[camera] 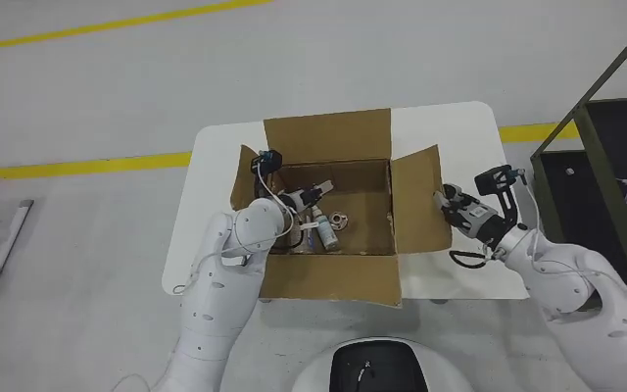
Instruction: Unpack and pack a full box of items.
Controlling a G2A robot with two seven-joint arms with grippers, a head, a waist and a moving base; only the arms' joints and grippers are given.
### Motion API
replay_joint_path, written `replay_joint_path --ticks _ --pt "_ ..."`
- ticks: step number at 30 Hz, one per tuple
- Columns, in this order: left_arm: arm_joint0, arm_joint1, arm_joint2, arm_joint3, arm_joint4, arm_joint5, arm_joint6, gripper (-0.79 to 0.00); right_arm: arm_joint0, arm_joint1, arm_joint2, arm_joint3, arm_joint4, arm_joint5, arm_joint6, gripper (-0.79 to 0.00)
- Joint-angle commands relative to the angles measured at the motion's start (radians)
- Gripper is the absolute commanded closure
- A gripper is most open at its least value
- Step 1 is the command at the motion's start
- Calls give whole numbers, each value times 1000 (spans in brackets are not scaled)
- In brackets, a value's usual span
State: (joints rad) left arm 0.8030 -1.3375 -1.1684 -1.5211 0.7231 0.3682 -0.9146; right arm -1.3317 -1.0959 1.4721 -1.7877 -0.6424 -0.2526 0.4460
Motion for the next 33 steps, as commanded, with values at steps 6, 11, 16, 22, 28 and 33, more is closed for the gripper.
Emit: replay_joint_path --ticks 6,11,16,22,28,33 --pt "-3 2 1 1 6 -2 -10 -785 -33 -3 20 45 94 -28 -52 0" --pt "-5 1 10 -4 -4 5 -24 -785 -56 0 49 38 113 -47 -58 0" --pt "-3 -2 9 -5 -38 15 -30 -785 -92 5 94 17 134 -69 -59 0" --pt "-3 -2 9 -5 -38 15 -30 -785 -124 11 138 -14 151 -90 -49 0" --pt "-3 -2 9 -5 -38 15 -30 -785 -125 14 152 -14 143 -105 -36 0" --pt "7 -1 12 -9 -30 5 -10 -785 -125 15 154 -10 144 -119 -46 -123"
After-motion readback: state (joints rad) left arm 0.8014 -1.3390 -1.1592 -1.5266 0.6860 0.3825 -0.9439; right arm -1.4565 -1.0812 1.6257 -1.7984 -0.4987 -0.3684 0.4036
